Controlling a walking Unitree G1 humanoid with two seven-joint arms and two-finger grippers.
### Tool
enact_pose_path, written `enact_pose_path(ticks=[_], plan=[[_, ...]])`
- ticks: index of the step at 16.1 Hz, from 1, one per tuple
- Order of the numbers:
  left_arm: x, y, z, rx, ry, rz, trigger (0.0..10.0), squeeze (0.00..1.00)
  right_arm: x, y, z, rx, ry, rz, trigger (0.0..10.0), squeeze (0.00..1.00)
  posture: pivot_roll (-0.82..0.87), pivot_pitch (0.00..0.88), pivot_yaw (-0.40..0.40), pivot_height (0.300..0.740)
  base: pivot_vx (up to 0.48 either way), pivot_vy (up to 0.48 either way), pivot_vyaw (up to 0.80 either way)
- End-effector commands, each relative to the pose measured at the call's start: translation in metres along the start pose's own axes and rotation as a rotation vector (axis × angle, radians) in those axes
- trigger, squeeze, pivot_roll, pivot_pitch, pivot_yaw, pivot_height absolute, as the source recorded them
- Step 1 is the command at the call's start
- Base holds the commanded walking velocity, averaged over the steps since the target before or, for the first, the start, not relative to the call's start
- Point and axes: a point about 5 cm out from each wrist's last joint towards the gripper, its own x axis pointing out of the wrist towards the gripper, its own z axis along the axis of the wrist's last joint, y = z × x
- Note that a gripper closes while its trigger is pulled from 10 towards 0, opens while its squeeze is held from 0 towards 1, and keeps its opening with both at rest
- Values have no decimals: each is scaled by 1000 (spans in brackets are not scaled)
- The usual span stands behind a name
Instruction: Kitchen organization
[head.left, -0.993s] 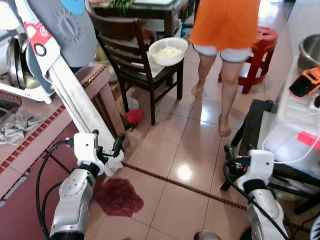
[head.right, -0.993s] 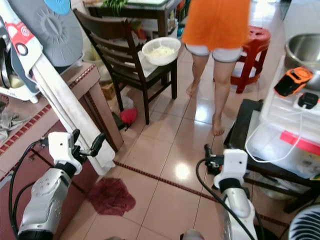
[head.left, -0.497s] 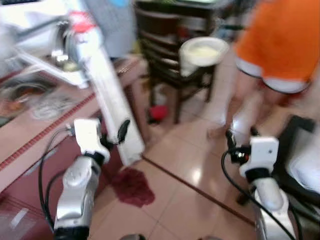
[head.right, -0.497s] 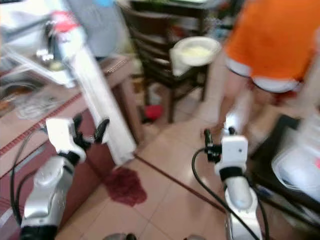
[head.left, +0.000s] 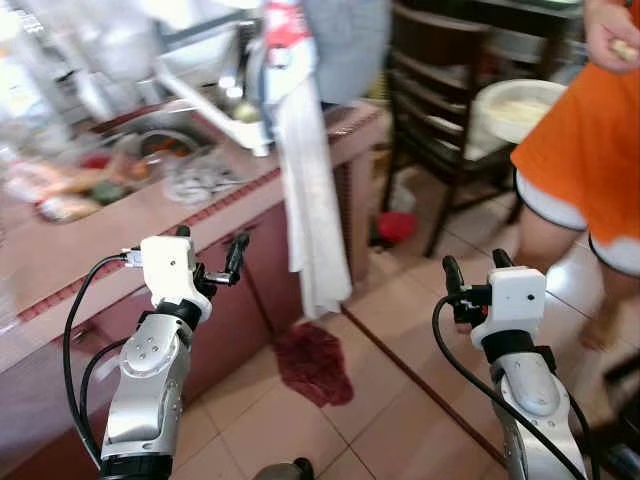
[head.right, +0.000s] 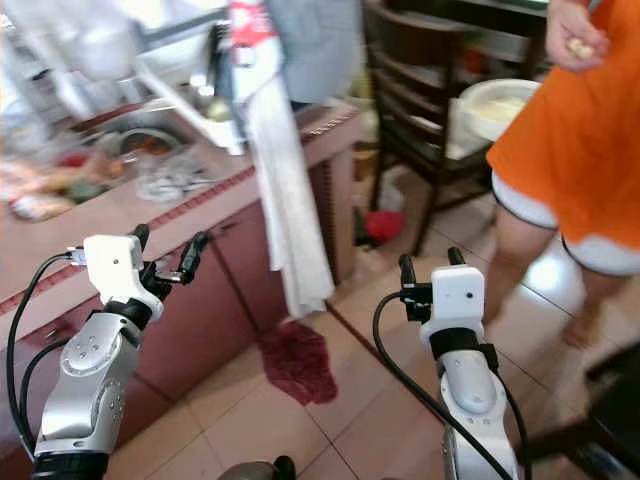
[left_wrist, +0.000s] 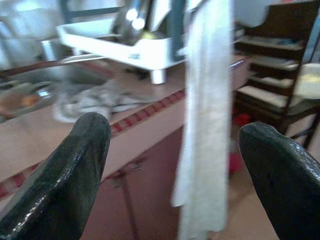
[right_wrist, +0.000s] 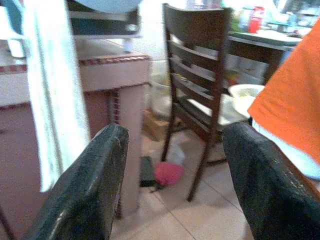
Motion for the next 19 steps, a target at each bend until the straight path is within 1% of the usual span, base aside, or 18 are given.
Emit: enact_pose_path(ticks=[1,2,3,4,5,7,8,11,13,14,15,19], plan=[[-1,3,4,42,-8,17,10000,0,3,3,7,1,-24,14,10000,0,-136,0,124,740,0,0,800],[0,4,5,67,-14,45,10000,0,4,3,8,-3,-26,15,10000,0,-136,0,124,740,0,0,800],[-1,7,6,71,-16,84,10000,0,9,3,16,-28,-60,15,10000,0,-127,0,115,740,0,0,800],[-3,9,7,63,-23,92,10000,0,11,2,21,-51,-83,15,10000,0,-126,0,113,740,0,0,800],[-5,15,6,51,-18,134,10000,0,15,-2,25,-59,-101,-20,10000,0,-122,0,112,740,0,0,794],[-6,19,2,69,-3,174,10000,0,16,-6,23,-54,-88,-69,10000,0,-117,0,112,740,0,0,794],[-6,21,0,71,11,181,10000,0,16,-5,20,-34,-70,-78,10000,0,-115,0,113,740,0,0,788],[-4,20,4,93,-2,165,10000,0,18,5,21,-35,-80,-38,10000,0,-106,0,121,740,0,0,790],[-5,22,4,95,0,168,10000,0,18,6,20,-24,-77,-41,10000,0,-106,0,122,740,0,0,788],[-6,22,3,95,1,171,10000,0,17,6,20,-14,-77,-44,10000,529,-106,0,122,740,0,0,788],[-5,22,2,92,4,174,10000,0,16,7,20,9,-78,-35,10000,1000,-107,0,121,740,0,0,788],[-6,22,0,81,15,178,10000,0,16,9,20,18,-78,-21,10000,1000,-108,0,120,740,0,0,788]])
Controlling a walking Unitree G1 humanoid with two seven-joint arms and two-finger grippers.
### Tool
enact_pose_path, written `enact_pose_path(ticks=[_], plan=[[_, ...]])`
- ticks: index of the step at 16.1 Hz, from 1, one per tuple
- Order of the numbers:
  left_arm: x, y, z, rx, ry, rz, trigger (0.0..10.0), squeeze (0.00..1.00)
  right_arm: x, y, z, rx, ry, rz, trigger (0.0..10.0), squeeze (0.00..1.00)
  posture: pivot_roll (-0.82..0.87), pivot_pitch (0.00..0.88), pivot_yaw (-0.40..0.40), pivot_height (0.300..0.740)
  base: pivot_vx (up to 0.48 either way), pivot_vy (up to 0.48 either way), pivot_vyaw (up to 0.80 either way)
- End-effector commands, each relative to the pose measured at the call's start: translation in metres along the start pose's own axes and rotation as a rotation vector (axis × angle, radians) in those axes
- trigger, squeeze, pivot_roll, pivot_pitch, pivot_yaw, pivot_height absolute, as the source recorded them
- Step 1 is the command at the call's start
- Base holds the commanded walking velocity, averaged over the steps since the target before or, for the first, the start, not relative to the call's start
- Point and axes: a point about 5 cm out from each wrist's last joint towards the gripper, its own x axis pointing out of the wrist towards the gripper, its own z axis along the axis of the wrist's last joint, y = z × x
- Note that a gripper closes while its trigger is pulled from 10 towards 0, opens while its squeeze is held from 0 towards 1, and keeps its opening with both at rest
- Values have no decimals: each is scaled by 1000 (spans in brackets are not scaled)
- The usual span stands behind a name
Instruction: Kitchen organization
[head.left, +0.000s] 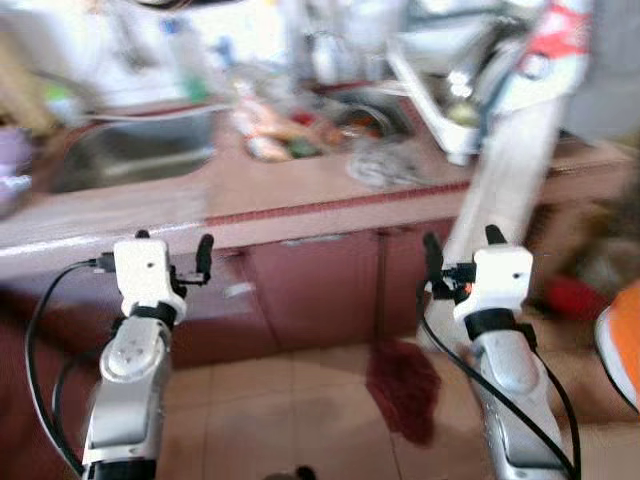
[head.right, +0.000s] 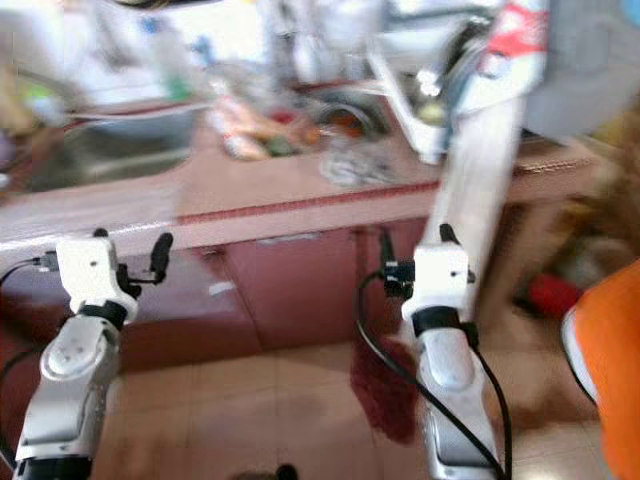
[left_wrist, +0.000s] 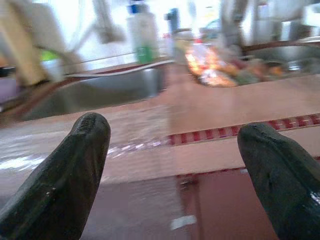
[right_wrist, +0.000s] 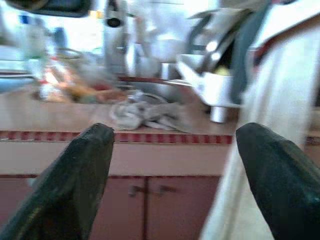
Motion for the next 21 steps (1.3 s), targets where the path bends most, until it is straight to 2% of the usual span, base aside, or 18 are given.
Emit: enact_pose_path(ticks=[1,3,4,5,12,13,15,17,18,19,21], plan=[[1,1,1,5,3,4,10000,0,0,0,1,16,2,12,10000,1000,-106,0,121,740,0,0,788],[2,0,0,8,12,-4,10000,0,0,4,3,31,-10,29,10000,1000,-107,0,122,740,0,148,744],[2,0,0,8,13,-6,10000,0,1,5,3,31,-8,28,10000,141,-104,0,122,740,0,480,494],[2,-1,0,8,15,-14,10000,0,1,5,2,58,-6,19,10000,0,-103,0,122,740,0,480,0],[1,-6,-2,-46,46,-76,10000,0,2,6,-5,75,46,-11,10000,0,-90,0,117,740,0,480,0],[1,-6,-2,-48,46,-77,10000,0,3,7,-5,45,45,-22,10000,0,-86,0,116,740,0,480,0],[3,-11,2,-62,37,-110,10000,0,4,10,-7,102,37,-25,10000,0,-82,0,114,740,0,480,0],[2,-12,3,-57,36,-116,10000,0,3,12,-7,113,61,12,10000,0,-82,0,113,740,0,480,0],[2,-12,2,-58,41,-118,10000,0,0,15,-3,180,31,51,10000,0,-82,0,113,740,0,480,0],[3,-13,2,-58,43,-118,10000,0,-1,12,-5,150,30,18,10000,0,-82,0,113,740,0,480,0],[2,-13,3,-41,29,-118,10000,0,0,6,-9,155,50,-26,10000,0,-80,0,110,740,0,480,0]])
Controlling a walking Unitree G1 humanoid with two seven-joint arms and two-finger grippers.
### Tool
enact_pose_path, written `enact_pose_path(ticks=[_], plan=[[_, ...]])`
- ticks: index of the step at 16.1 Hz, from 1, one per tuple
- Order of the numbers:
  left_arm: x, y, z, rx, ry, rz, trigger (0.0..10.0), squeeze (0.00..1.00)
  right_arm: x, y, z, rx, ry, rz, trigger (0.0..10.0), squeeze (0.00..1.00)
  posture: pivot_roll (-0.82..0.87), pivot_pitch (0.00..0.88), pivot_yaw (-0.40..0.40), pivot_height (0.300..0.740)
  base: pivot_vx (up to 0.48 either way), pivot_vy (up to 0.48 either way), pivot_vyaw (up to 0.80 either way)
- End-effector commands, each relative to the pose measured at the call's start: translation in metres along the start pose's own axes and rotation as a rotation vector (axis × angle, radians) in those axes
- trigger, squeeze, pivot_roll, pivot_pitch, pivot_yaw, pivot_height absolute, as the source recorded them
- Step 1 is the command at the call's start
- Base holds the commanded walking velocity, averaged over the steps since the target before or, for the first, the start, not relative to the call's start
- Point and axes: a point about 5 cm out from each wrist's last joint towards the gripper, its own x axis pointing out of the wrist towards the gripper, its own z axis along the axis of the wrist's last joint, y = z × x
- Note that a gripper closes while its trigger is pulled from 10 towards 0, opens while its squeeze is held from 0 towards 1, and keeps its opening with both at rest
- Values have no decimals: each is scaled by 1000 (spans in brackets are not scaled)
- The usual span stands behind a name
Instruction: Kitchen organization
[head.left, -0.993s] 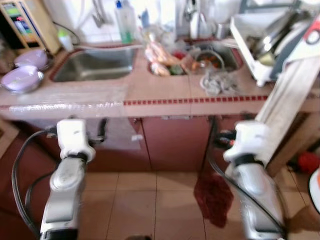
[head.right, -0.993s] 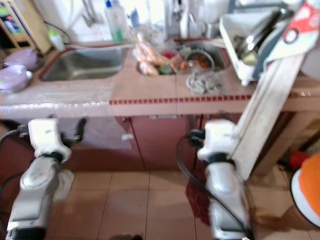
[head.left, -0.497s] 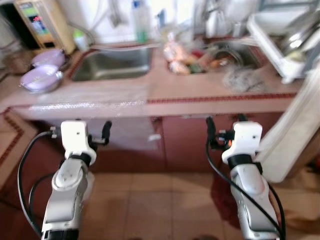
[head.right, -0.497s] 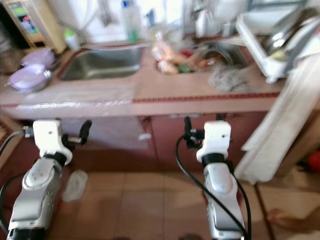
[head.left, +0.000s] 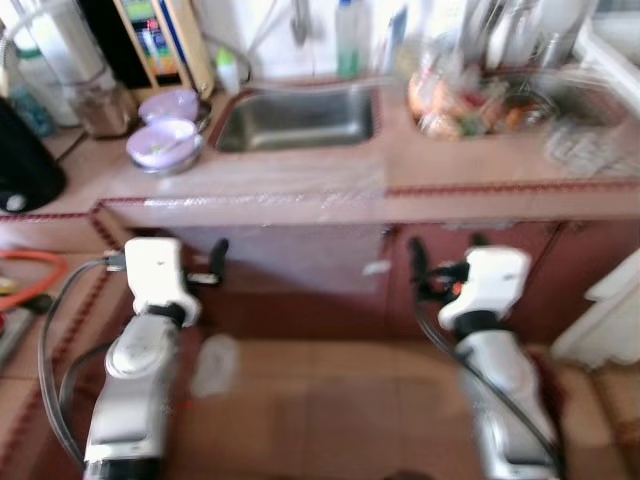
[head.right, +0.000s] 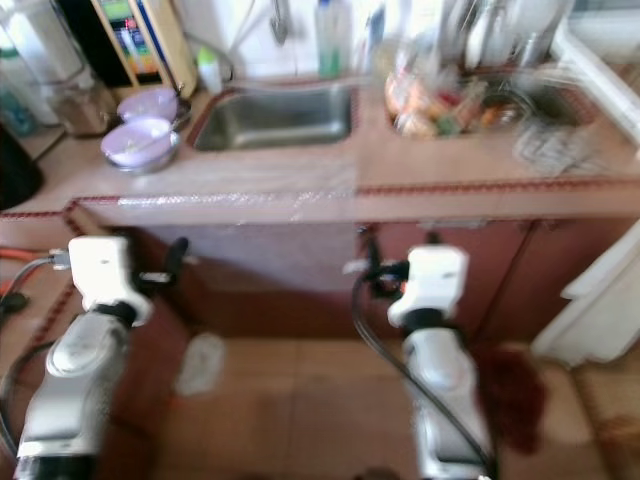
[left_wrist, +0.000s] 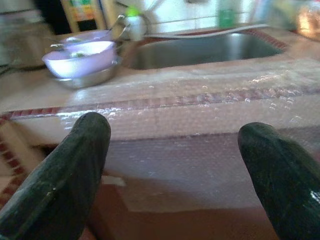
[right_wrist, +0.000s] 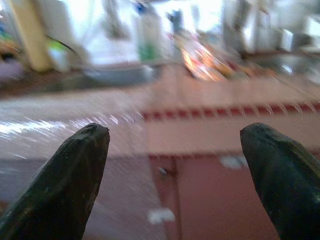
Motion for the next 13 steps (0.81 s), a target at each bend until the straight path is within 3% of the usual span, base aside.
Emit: enact_pose_path(ticks=[1,2,4,5,9,13], plan=[[-1,8,6,37,-23,33,10000,0,3,2,4,-5,-12,-2,10000,0,-76,0,106,740,0,0,0],[-1,9,8,72,-49,50,10000,0,5,2,1,-49,8,-31,10000,0,-75,0,104,740,0,0,0],[-2,8,5,12,-35,39,10000,0,5,9,-1,-16,25,16,10000,0,-71,0,100,740,0,0,0],[-3,7,7,36,-45,40,10000,0,6,8,0,-64,6,-1,10000,0,-71,0,98,740,0,0,0],[-2,4,10,25,-68,23,10000,0,6,10,2,-14,2,14,10000,0,-63,0,90,740,0,0,0],[-2,0,15,40,-94,-10,10000,0,11,10,3,-4,-4,14,10000,0,-59,0,88,740,384,287,0]])
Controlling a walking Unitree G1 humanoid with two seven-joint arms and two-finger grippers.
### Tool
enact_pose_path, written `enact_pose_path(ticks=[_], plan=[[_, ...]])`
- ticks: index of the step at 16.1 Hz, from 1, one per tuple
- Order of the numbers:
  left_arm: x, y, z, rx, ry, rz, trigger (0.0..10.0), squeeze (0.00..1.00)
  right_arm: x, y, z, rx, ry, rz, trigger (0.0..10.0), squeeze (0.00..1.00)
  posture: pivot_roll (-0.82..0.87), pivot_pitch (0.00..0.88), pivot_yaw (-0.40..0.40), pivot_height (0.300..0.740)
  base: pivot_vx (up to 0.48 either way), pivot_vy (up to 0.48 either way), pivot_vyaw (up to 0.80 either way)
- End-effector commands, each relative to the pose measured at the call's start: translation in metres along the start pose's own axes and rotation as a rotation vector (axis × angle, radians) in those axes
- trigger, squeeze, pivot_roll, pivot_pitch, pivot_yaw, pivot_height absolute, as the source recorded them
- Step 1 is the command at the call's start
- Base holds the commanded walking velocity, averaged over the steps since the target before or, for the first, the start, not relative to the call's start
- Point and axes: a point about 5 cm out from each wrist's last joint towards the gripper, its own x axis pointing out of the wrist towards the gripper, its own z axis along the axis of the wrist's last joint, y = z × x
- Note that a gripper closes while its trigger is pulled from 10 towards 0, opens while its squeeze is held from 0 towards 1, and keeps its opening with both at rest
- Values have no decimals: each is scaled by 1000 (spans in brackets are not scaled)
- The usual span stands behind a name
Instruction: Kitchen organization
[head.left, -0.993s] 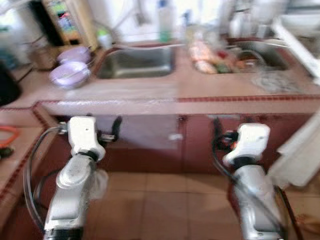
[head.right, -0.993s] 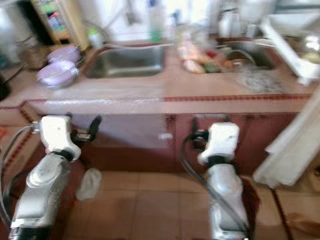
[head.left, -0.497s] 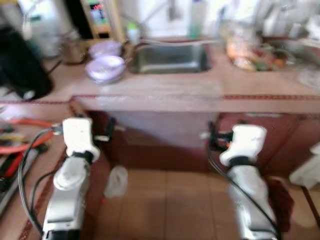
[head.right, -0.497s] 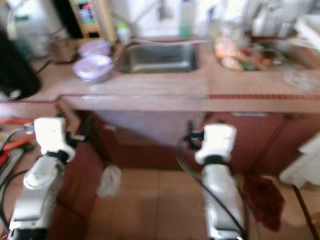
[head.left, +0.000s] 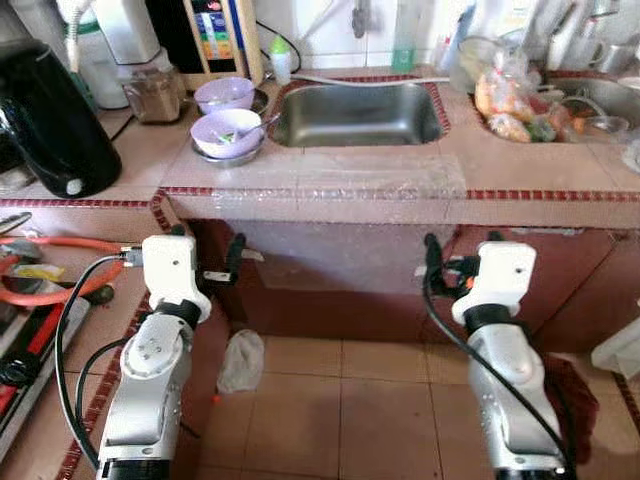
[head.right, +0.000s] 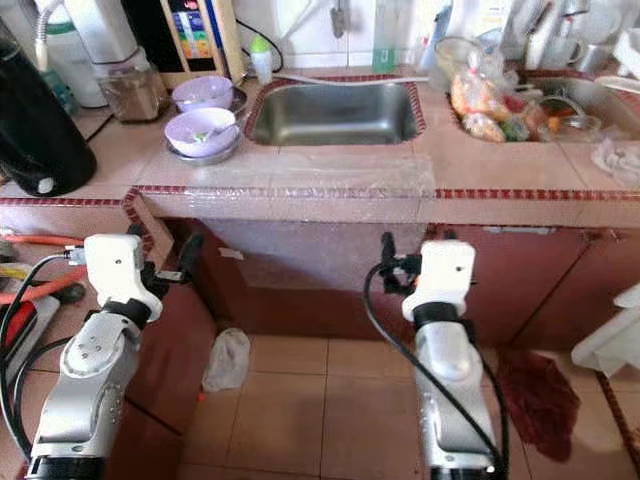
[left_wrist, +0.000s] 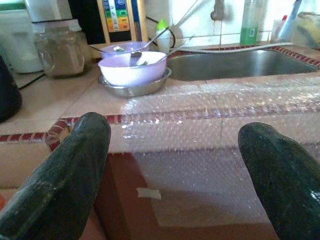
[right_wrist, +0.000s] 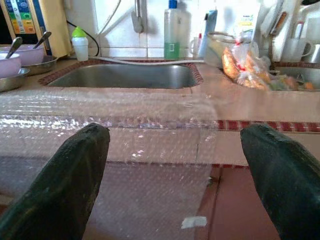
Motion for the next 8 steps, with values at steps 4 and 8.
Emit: enact_pose_path(ticks=[4,8], plan=[[3,2,16,40,-71,-12,10000,0,5,8,2,31,-8,27,10000,0,-55,0,85,740,402,261,-100],[4,-1,20,52,-92,-26,10000,0,7,7,3,22,-16,25,10000,0,-55,0,84,740,425,0,-230]])
